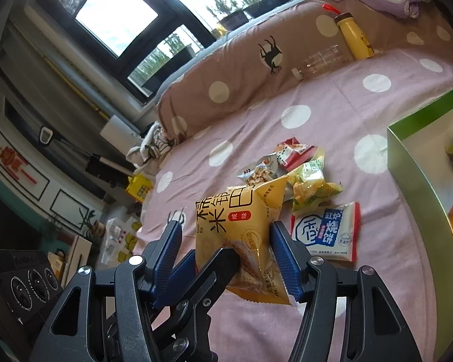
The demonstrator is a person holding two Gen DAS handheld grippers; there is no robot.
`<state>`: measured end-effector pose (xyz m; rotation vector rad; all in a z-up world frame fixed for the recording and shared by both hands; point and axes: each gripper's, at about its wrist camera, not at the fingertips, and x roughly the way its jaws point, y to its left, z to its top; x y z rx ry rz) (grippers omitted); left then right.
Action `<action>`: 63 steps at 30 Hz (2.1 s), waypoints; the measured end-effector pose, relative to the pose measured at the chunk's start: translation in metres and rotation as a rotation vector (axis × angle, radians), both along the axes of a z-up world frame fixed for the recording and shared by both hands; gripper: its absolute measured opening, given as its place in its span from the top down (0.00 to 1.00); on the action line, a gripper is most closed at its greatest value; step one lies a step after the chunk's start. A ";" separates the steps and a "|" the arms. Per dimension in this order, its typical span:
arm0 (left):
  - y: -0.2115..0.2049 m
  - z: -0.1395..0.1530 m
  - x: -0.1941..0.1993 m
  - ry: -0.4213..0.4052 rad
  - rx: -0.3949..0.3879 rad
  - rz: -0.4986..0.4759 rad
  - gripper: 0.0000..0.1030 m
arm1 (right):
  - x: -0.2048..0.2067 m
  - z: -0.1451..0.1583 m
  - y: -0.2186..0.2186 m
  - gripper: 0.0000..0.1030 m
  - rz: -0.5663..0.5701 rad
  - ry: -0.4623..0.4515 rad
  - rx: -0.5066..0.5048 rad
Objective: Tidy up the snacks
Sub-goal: 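Carry the rice-cracker packet into the green box and open the right gripper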
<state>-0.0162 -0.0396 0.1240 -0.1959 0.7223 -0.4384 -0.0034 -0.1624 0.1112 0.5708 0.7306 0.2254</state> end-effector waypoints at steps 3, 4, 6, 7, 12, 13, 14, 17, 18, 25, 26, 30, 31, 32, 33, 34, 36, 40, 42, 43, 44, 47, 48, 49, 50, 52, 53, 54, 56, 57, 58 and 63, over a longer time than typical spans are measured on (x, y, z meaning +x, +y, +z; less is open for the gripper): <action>-0.003 0.004 -0.003 -0.014 -0.002 -0.010 0.69 | -0.005 0.005 -0.003 0.38 -0.008 -0.014 -0.006; -0.005 0.006 -0.004 -0.018 -0.002 -0.012 0.69 | -0.007 0.006 -0.004 0.38 -0.010 -0.018 -0.005; -0.007 0.009 -0.007 -0.031 0.003 -0.016 0.69 | -0.010 0.009 -0.007 0.38 -0.013 -0.027 -0.004; -0.010 0.012 -0.009 -0.039 0.007 -0.020 0.69 | -0.012 0.011 -0.008 0.38 -0.015 -0.032 -0.003; -0.018 0.019 -0.013 -0.063 0.007 -0.042 0.69 | -0.020 0.019 -0.016 0.38 -0.035 -0.052 -0.011; -0.021 0.020 -0.013 -0.068 0.010 -0.052 0.69 | -0.021 0.021 -0.018 0.38 -0.040 -0.054 -0.014; -0.024 0.021 -0.014 -0.070 0.012 -0.060 0.69 | -0.023 0.022 -0.021 0.38 -0.046 -0.057 -0.015; -0.033 0.024 -0.016 -0.079 0.019 -0.078 0.69 | -0.027 0.024 -0.030 0.38 -0.064 -0.066 -0.009; -0.038 0.026 -0.016 -0.084 0.024 -0.086 0.69 | -0.027 0.025 -0.034 0.38 -0.070 -0.068 -0.007; -0.079 0.036 -0.015 -0.118 0.069 -0.169 0.69 | -0.037 0.030 -0.072 0.38 -0.156 -0.097 0.027; -0.084 0.036 -0.014 -0.120 0.072 -0.181 0.69 | -0.039 0.030 -0.079 0.38 -0.171 -0.099 0.035; -0.116 0.036 -0.011 -0.126 0.092 -0.248 0.69 | -0.047 0.028 -0.109 0.38 -0.245 -0.101 0.072; -0.124 0.036 -0.011 -0.129 0.099 -0.264 0.69 | -0.049 0.026 -0.117 0.38 -0.263 -0.101 0.084; -0.130 0.035 -0.011 -0.132 0.104 -0.279 0.69 | -0.050 0.025 -0.124 0.38 -0.278 -0.099 0.094; -0.138 0.035 -0.010 -0.136 0.106 -0.290 0.69 | -0.053 0.024 -0.131 0.38 -0.297 -0.096 0.104; -0.146 0.033 -0.010 -0.134 0.107 -0.308 0.69 | -0.055 0.023 -0.138 0.38 -0.317 -0.094 0.112; -0.158 0.032 -0.009 -0.127 0.108 -0.340 0.69 | -0.060 0.021 -0.151 0.38 -0.355 -0.090 0.122; -0.183 0.026 -0.010 -0.117 0.115 -0.404 0.69 | -0.068 0.015 -0.173 0.38 -0.425 -0.072 0.147; -0.193 0.023 -0.010 -0.104 0.118 -0.429 0.69 | -0.070 0.011 -0.183 0.38 -0.454 -0.051 0.161; -0.197 0.021 -0.009 -0.096 0.117 -0.441 0.69 | -0.072 0.009 -0.187 0.38 -0.469 -0.041 0.165; -0.202 0.018 -0.008 -0.086 0.114 -0.454 0.69 | -0.073 0.007 -0.192 0.38 -0.485 -0.031 0.168; -0.215 0.011 -0.008 -0.052 0.107 -0.494 0.69 | -0.078 0.001 -0.205 0.38 -0.530 0.004 0.168; -0.219 0.008 -0.007 -0.040 0.104 -0.507 0.69 | -0.080 -0.001 -0.209 0.38 -0.543 0.015 0.168; -0.224 0.005 -0.007 -0.027 0.102 -0.520 0.69 | -0.082 -0.004 -0.213 0.38 -0.556 0.027 0.169; -0.228 0.003 -0.007 -0.016 0.100 -0.531 0.69 | -0.083 -0.006 -0.216 0.38 -0.569 0.041 0.171; -0.236 -0.002 -0.007 0.011 0.098 -0.551 0.69 | -0.085 -0.011 -0.224 0.38 -0.593 0.071 0.171; -0.240 -0.004 -0.007 0.023 0.098 -0.561 0.69 | -0.086 -0.013 -0.227 0.38 -0.601 0.087 0.168; -0.244 -0.007 -0.007 0.035 0.098 -0.568 0.69 | -0.087 -0.015 -0.230 0.38 -0.612 0.101 0.171; -0.251 -0.012 -0.007 0.059 0.097 -0.582 0.69 | -0.088 -0.020 -0.236 0.38 -0.633 0.124 0.177; -0.253 -0.014 -0.007 0.069 0.097 -0.588 0.69 | -0.089 -0.022 -0.238 0.38 -0.640 0.134 0.179; -0.256 -0.016 -0.007 0.080 0.098 -0.593 0.69 | -0.089 -0.024 -0.241 0.38 -0.647 0.144 0.181; -0.264 -0.023 -0.006 0.122 0.110 -0.616 0.69 | -0.091 -0.033 -0.249 0.38 -0.672 0.184 0.195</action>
